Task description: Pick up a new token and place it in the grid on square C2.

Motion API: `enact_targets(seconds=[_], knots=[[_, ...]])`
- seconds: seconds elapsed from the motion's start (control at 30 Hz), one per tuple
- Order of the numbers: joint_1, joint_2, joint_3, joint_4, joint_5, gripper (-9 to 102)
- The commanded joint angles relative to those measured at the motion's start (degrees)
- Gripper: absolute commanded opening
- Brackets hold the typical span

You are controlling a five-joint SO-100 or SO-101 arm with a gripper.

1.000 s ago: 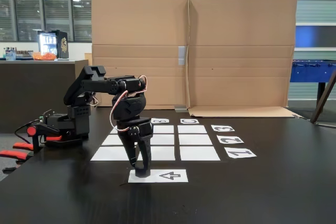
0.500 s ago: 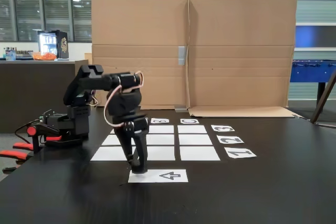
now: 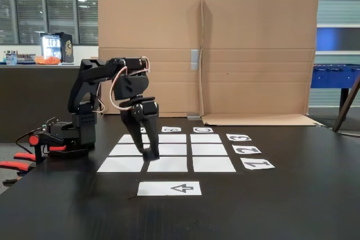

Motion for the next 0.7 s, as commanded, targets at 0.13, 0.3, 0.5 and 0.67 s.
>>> enact_targets(seconds=[0.13, 0.3, 0.5, 0.67], knots=[[-3.4, 11.3, 6.6, -0.5, 0.3, -1], [-5.8, 15.6, 10.7, -0.5, 0.4, -1], [-9.4, 19.7, 15.2, -0.7, 0.6, -1], [-12.5, 21.2, 16.5, -0.7, 1.1, -1]])
